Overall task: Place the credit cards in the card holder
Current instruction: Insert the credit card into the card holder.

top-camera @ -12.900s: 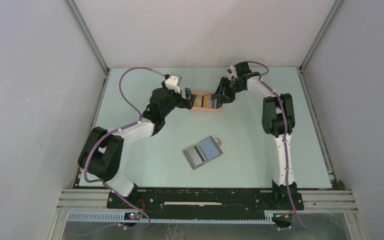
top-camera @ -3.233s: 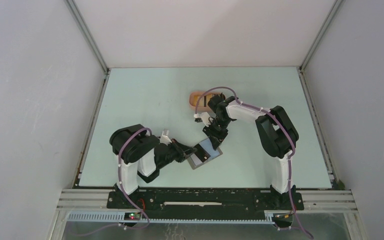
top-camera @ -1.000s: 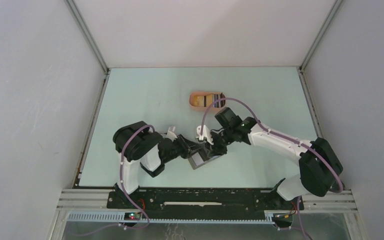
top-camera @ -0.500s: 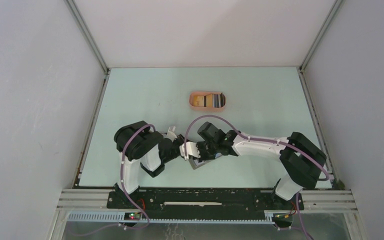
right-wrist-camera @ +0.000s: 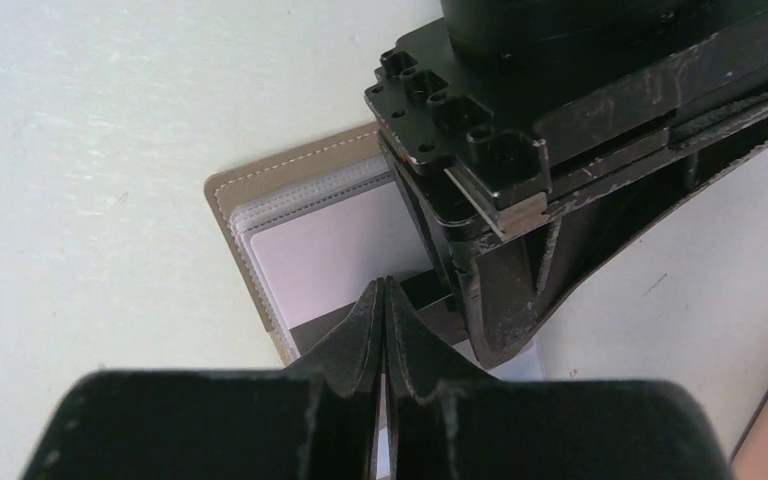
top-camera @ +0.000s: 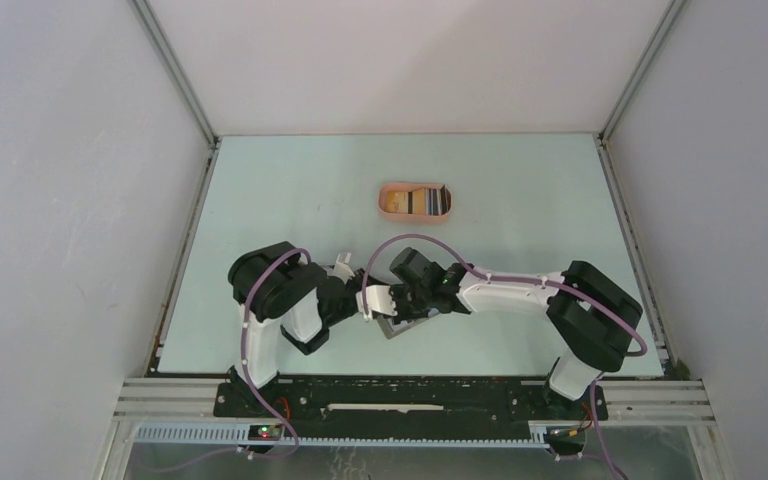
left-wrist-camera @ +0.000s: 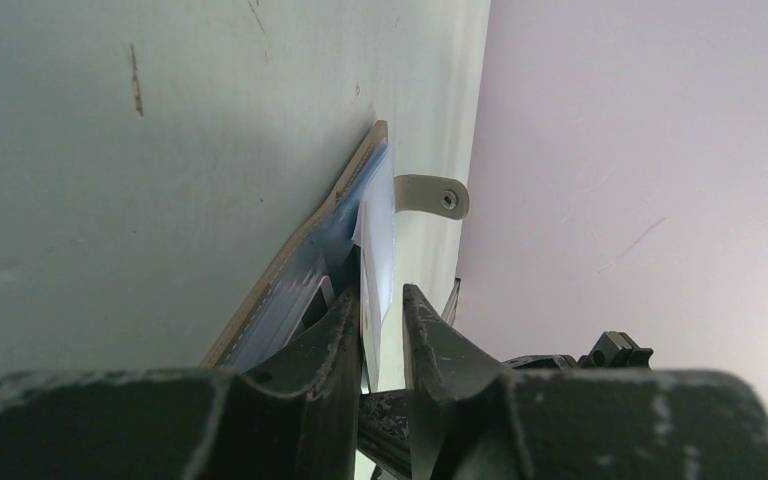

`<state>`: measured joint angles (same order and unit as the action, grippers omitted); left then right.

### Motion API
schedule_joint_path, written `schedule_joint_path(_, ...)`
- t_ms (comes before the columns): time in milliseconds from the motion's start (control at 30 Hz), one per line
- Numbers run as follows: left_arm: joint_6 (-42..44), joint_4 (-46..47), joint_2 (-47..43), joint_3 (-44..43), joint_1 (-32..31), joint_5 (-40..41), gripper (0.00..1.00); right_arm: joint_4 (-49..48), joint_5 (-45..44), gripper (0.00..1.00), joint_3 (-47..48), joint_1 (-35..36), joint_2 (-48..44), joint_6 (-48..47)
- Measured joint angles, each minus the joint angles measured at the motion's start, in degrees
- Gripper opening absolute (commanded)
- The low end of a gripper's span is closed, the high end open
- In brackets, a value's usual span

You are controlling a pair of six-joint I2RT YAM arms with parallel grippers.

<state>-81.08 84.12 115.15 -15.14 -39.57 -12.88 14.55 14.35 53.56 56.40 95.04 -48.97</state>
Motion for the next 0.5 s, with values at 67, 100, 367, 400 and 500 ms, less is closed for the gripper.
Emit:
schedule_joint_path(67,-0.02,0.02,0.02,0.0,0.11,0.0,0.27,-0.24,-0.61,0.07,0.02,0.04,0.0,-0.02)
schedule_joint_path(100,-0.02,0.09,0.04,0.0,0.22,-0.02,0.27,-0.28,-0.83,0.07,0.02,0.07,0.0,-0.02)
schedule_joint_path(367,0.02,0.44,0.42,-0.22,0.92,-0.9,0.28,-0.28,-3.69,0.08,0.07,0.17,0.02,-0.66)
schedule_joint_path(400,0.02,0.48,0.46,-0.26,0.98,-0.9,0.28,-0.2,-3.82,0.07,0.13,-0.09,0.02,-0.72)
schedule_joint_path(500,0.02,0.55,0.57,-0.33,1.14,-0.92,0.28,0.28,-3.89,0.08,0.52,-0.76,0.02,-0.7)
